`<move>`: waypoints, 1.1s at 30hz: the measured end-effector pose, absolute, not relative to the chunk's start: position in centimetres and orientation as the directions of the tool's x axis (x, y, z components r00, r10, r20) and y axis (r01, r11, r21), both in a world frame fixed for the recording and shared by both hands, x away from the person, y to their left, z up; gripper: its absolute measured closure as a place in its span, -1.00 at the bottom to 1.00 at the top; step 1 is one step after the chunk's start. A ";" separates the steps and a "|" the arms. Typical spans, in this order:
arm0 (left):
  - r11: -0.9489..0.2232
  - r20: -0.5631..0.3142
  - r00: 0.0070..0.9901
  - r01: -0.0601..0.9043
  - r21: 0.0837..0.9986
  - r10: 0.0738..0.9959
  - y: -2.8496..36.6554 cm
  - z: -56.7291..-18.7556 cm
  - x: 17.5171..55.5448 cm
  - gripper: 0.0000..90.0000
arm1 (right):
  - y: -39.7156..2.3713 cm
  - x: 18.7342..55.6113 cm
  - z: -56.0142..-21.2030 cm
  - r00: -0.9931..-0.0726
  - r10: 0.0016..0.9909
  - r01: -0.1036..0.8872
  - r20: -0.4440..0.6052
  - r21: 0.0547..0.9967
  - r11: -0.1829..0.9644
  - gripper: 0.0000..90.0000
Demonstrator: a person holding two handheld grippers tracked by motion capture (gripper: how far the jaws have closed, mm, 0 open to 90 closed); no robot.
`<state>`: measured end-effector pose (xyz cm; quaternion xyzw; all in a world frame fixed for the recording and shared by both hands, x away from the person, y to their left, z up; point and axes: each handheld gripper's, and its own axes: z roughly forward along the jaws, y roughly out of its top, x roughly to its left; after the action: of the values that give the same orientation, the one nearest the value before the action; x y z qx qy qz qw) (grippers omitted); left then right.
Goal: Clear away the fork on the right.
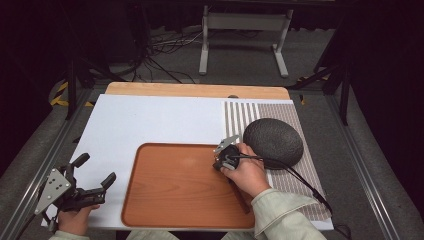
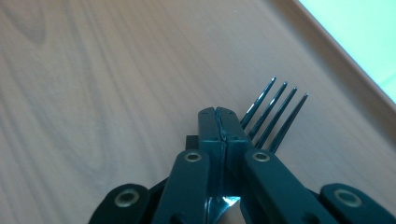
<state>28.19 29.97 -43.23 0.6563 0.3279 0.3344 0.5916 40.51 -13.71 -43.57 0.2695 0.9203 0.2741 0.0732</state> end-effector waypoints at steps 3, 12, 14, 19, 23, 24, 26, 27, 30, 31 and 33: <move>-0.086 0.052 0.562 0.035 0.996 0.826 29.9 -43.2 28.2 -0.99 | -14.0 40.7 -43.6 -0.841 0.542 0.460 0.012 0.543 0.702 1.00; -0.086 0.051 0.562 0.035 0.996 0.826 29.9 -43.2 28.2 -0.99 | -15.0 41.1 -43.4 -0.821 0.570 0.481 -0.008 0.529 0.700 1.00; -0.088 0.053 0.561 0.035 0.996 0.826 30.0 -43.2 28.2 -0.99 | -15.2 41.2 -43.4 -0.817 0.576 0.486 -0.008 0.529 0.696 1.00; -0.089 0.054 0.563 0.035 0.995 0.825 29.9 -43.3 28.2 -0.99 | -15.9 41.7 -43.4 -0.801 0.598 0.504 -0.004 0.534 0.679 1.00; -0.089 0.053 0.563 0.037 0.995 0.825 29.9 -43.3 28.2 -0.99 | -16.4 41.9 -43.3 -0.793 0.609 0.511 -0.019 0.526 0.680 1.00; -0.086 0.050 0.563 0.038 0.996 0.825 29.9 -43.3 28.2 -0.99 | -16.5 41.9 -43.3 -0.791 0.611 0.511 -0.022 0.525 0.681 1.00; -0.085 0.048 0.563 0.039 0.996 0.825 29.9 -43.3 28.2 -0.99 | -16.6 42.0 -43.2 -0.789 0.614 0.513 -0.025 0.524 0.680 1.00; -0.085 0.048 0.563 0.039 0.996 0.825 29.9 -43.3 28.2 -0.99 | -16.6 42.0 -43.2 -0.789 0.614 0.513 -0.025 0.524 0.680 1.00; -0.086 0.050 0.563 0.037 0.996 0.825 29.9 -43.3 28.2 -0.99 | -16.8 42.1 -43.2 -0.782 0.622 0.518 -0.035 0.518 0.680 1.00; -0.086 0.050 0.563 0.037 0.996 0.825 29.9 -43.3 28.2 -0.99 | -16.8 42.1 -43.2 -0.782 0.622 0.518 -0.035 0.518 0.680 1.00; -0.087 0.051 0.563 0.037 0.996 0.825 29.9 -43.3 28.2 -0.99 | -17.0 42.2 -43.1 -0.777 0.628 0.522 -0.047 0.511 0.683 1.00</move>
<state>28.24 29.94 -43.27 0.6575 0.3277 0.3332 0.5910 42.16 -16.95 -43.11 0.3156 0.9108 0.2426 0.1097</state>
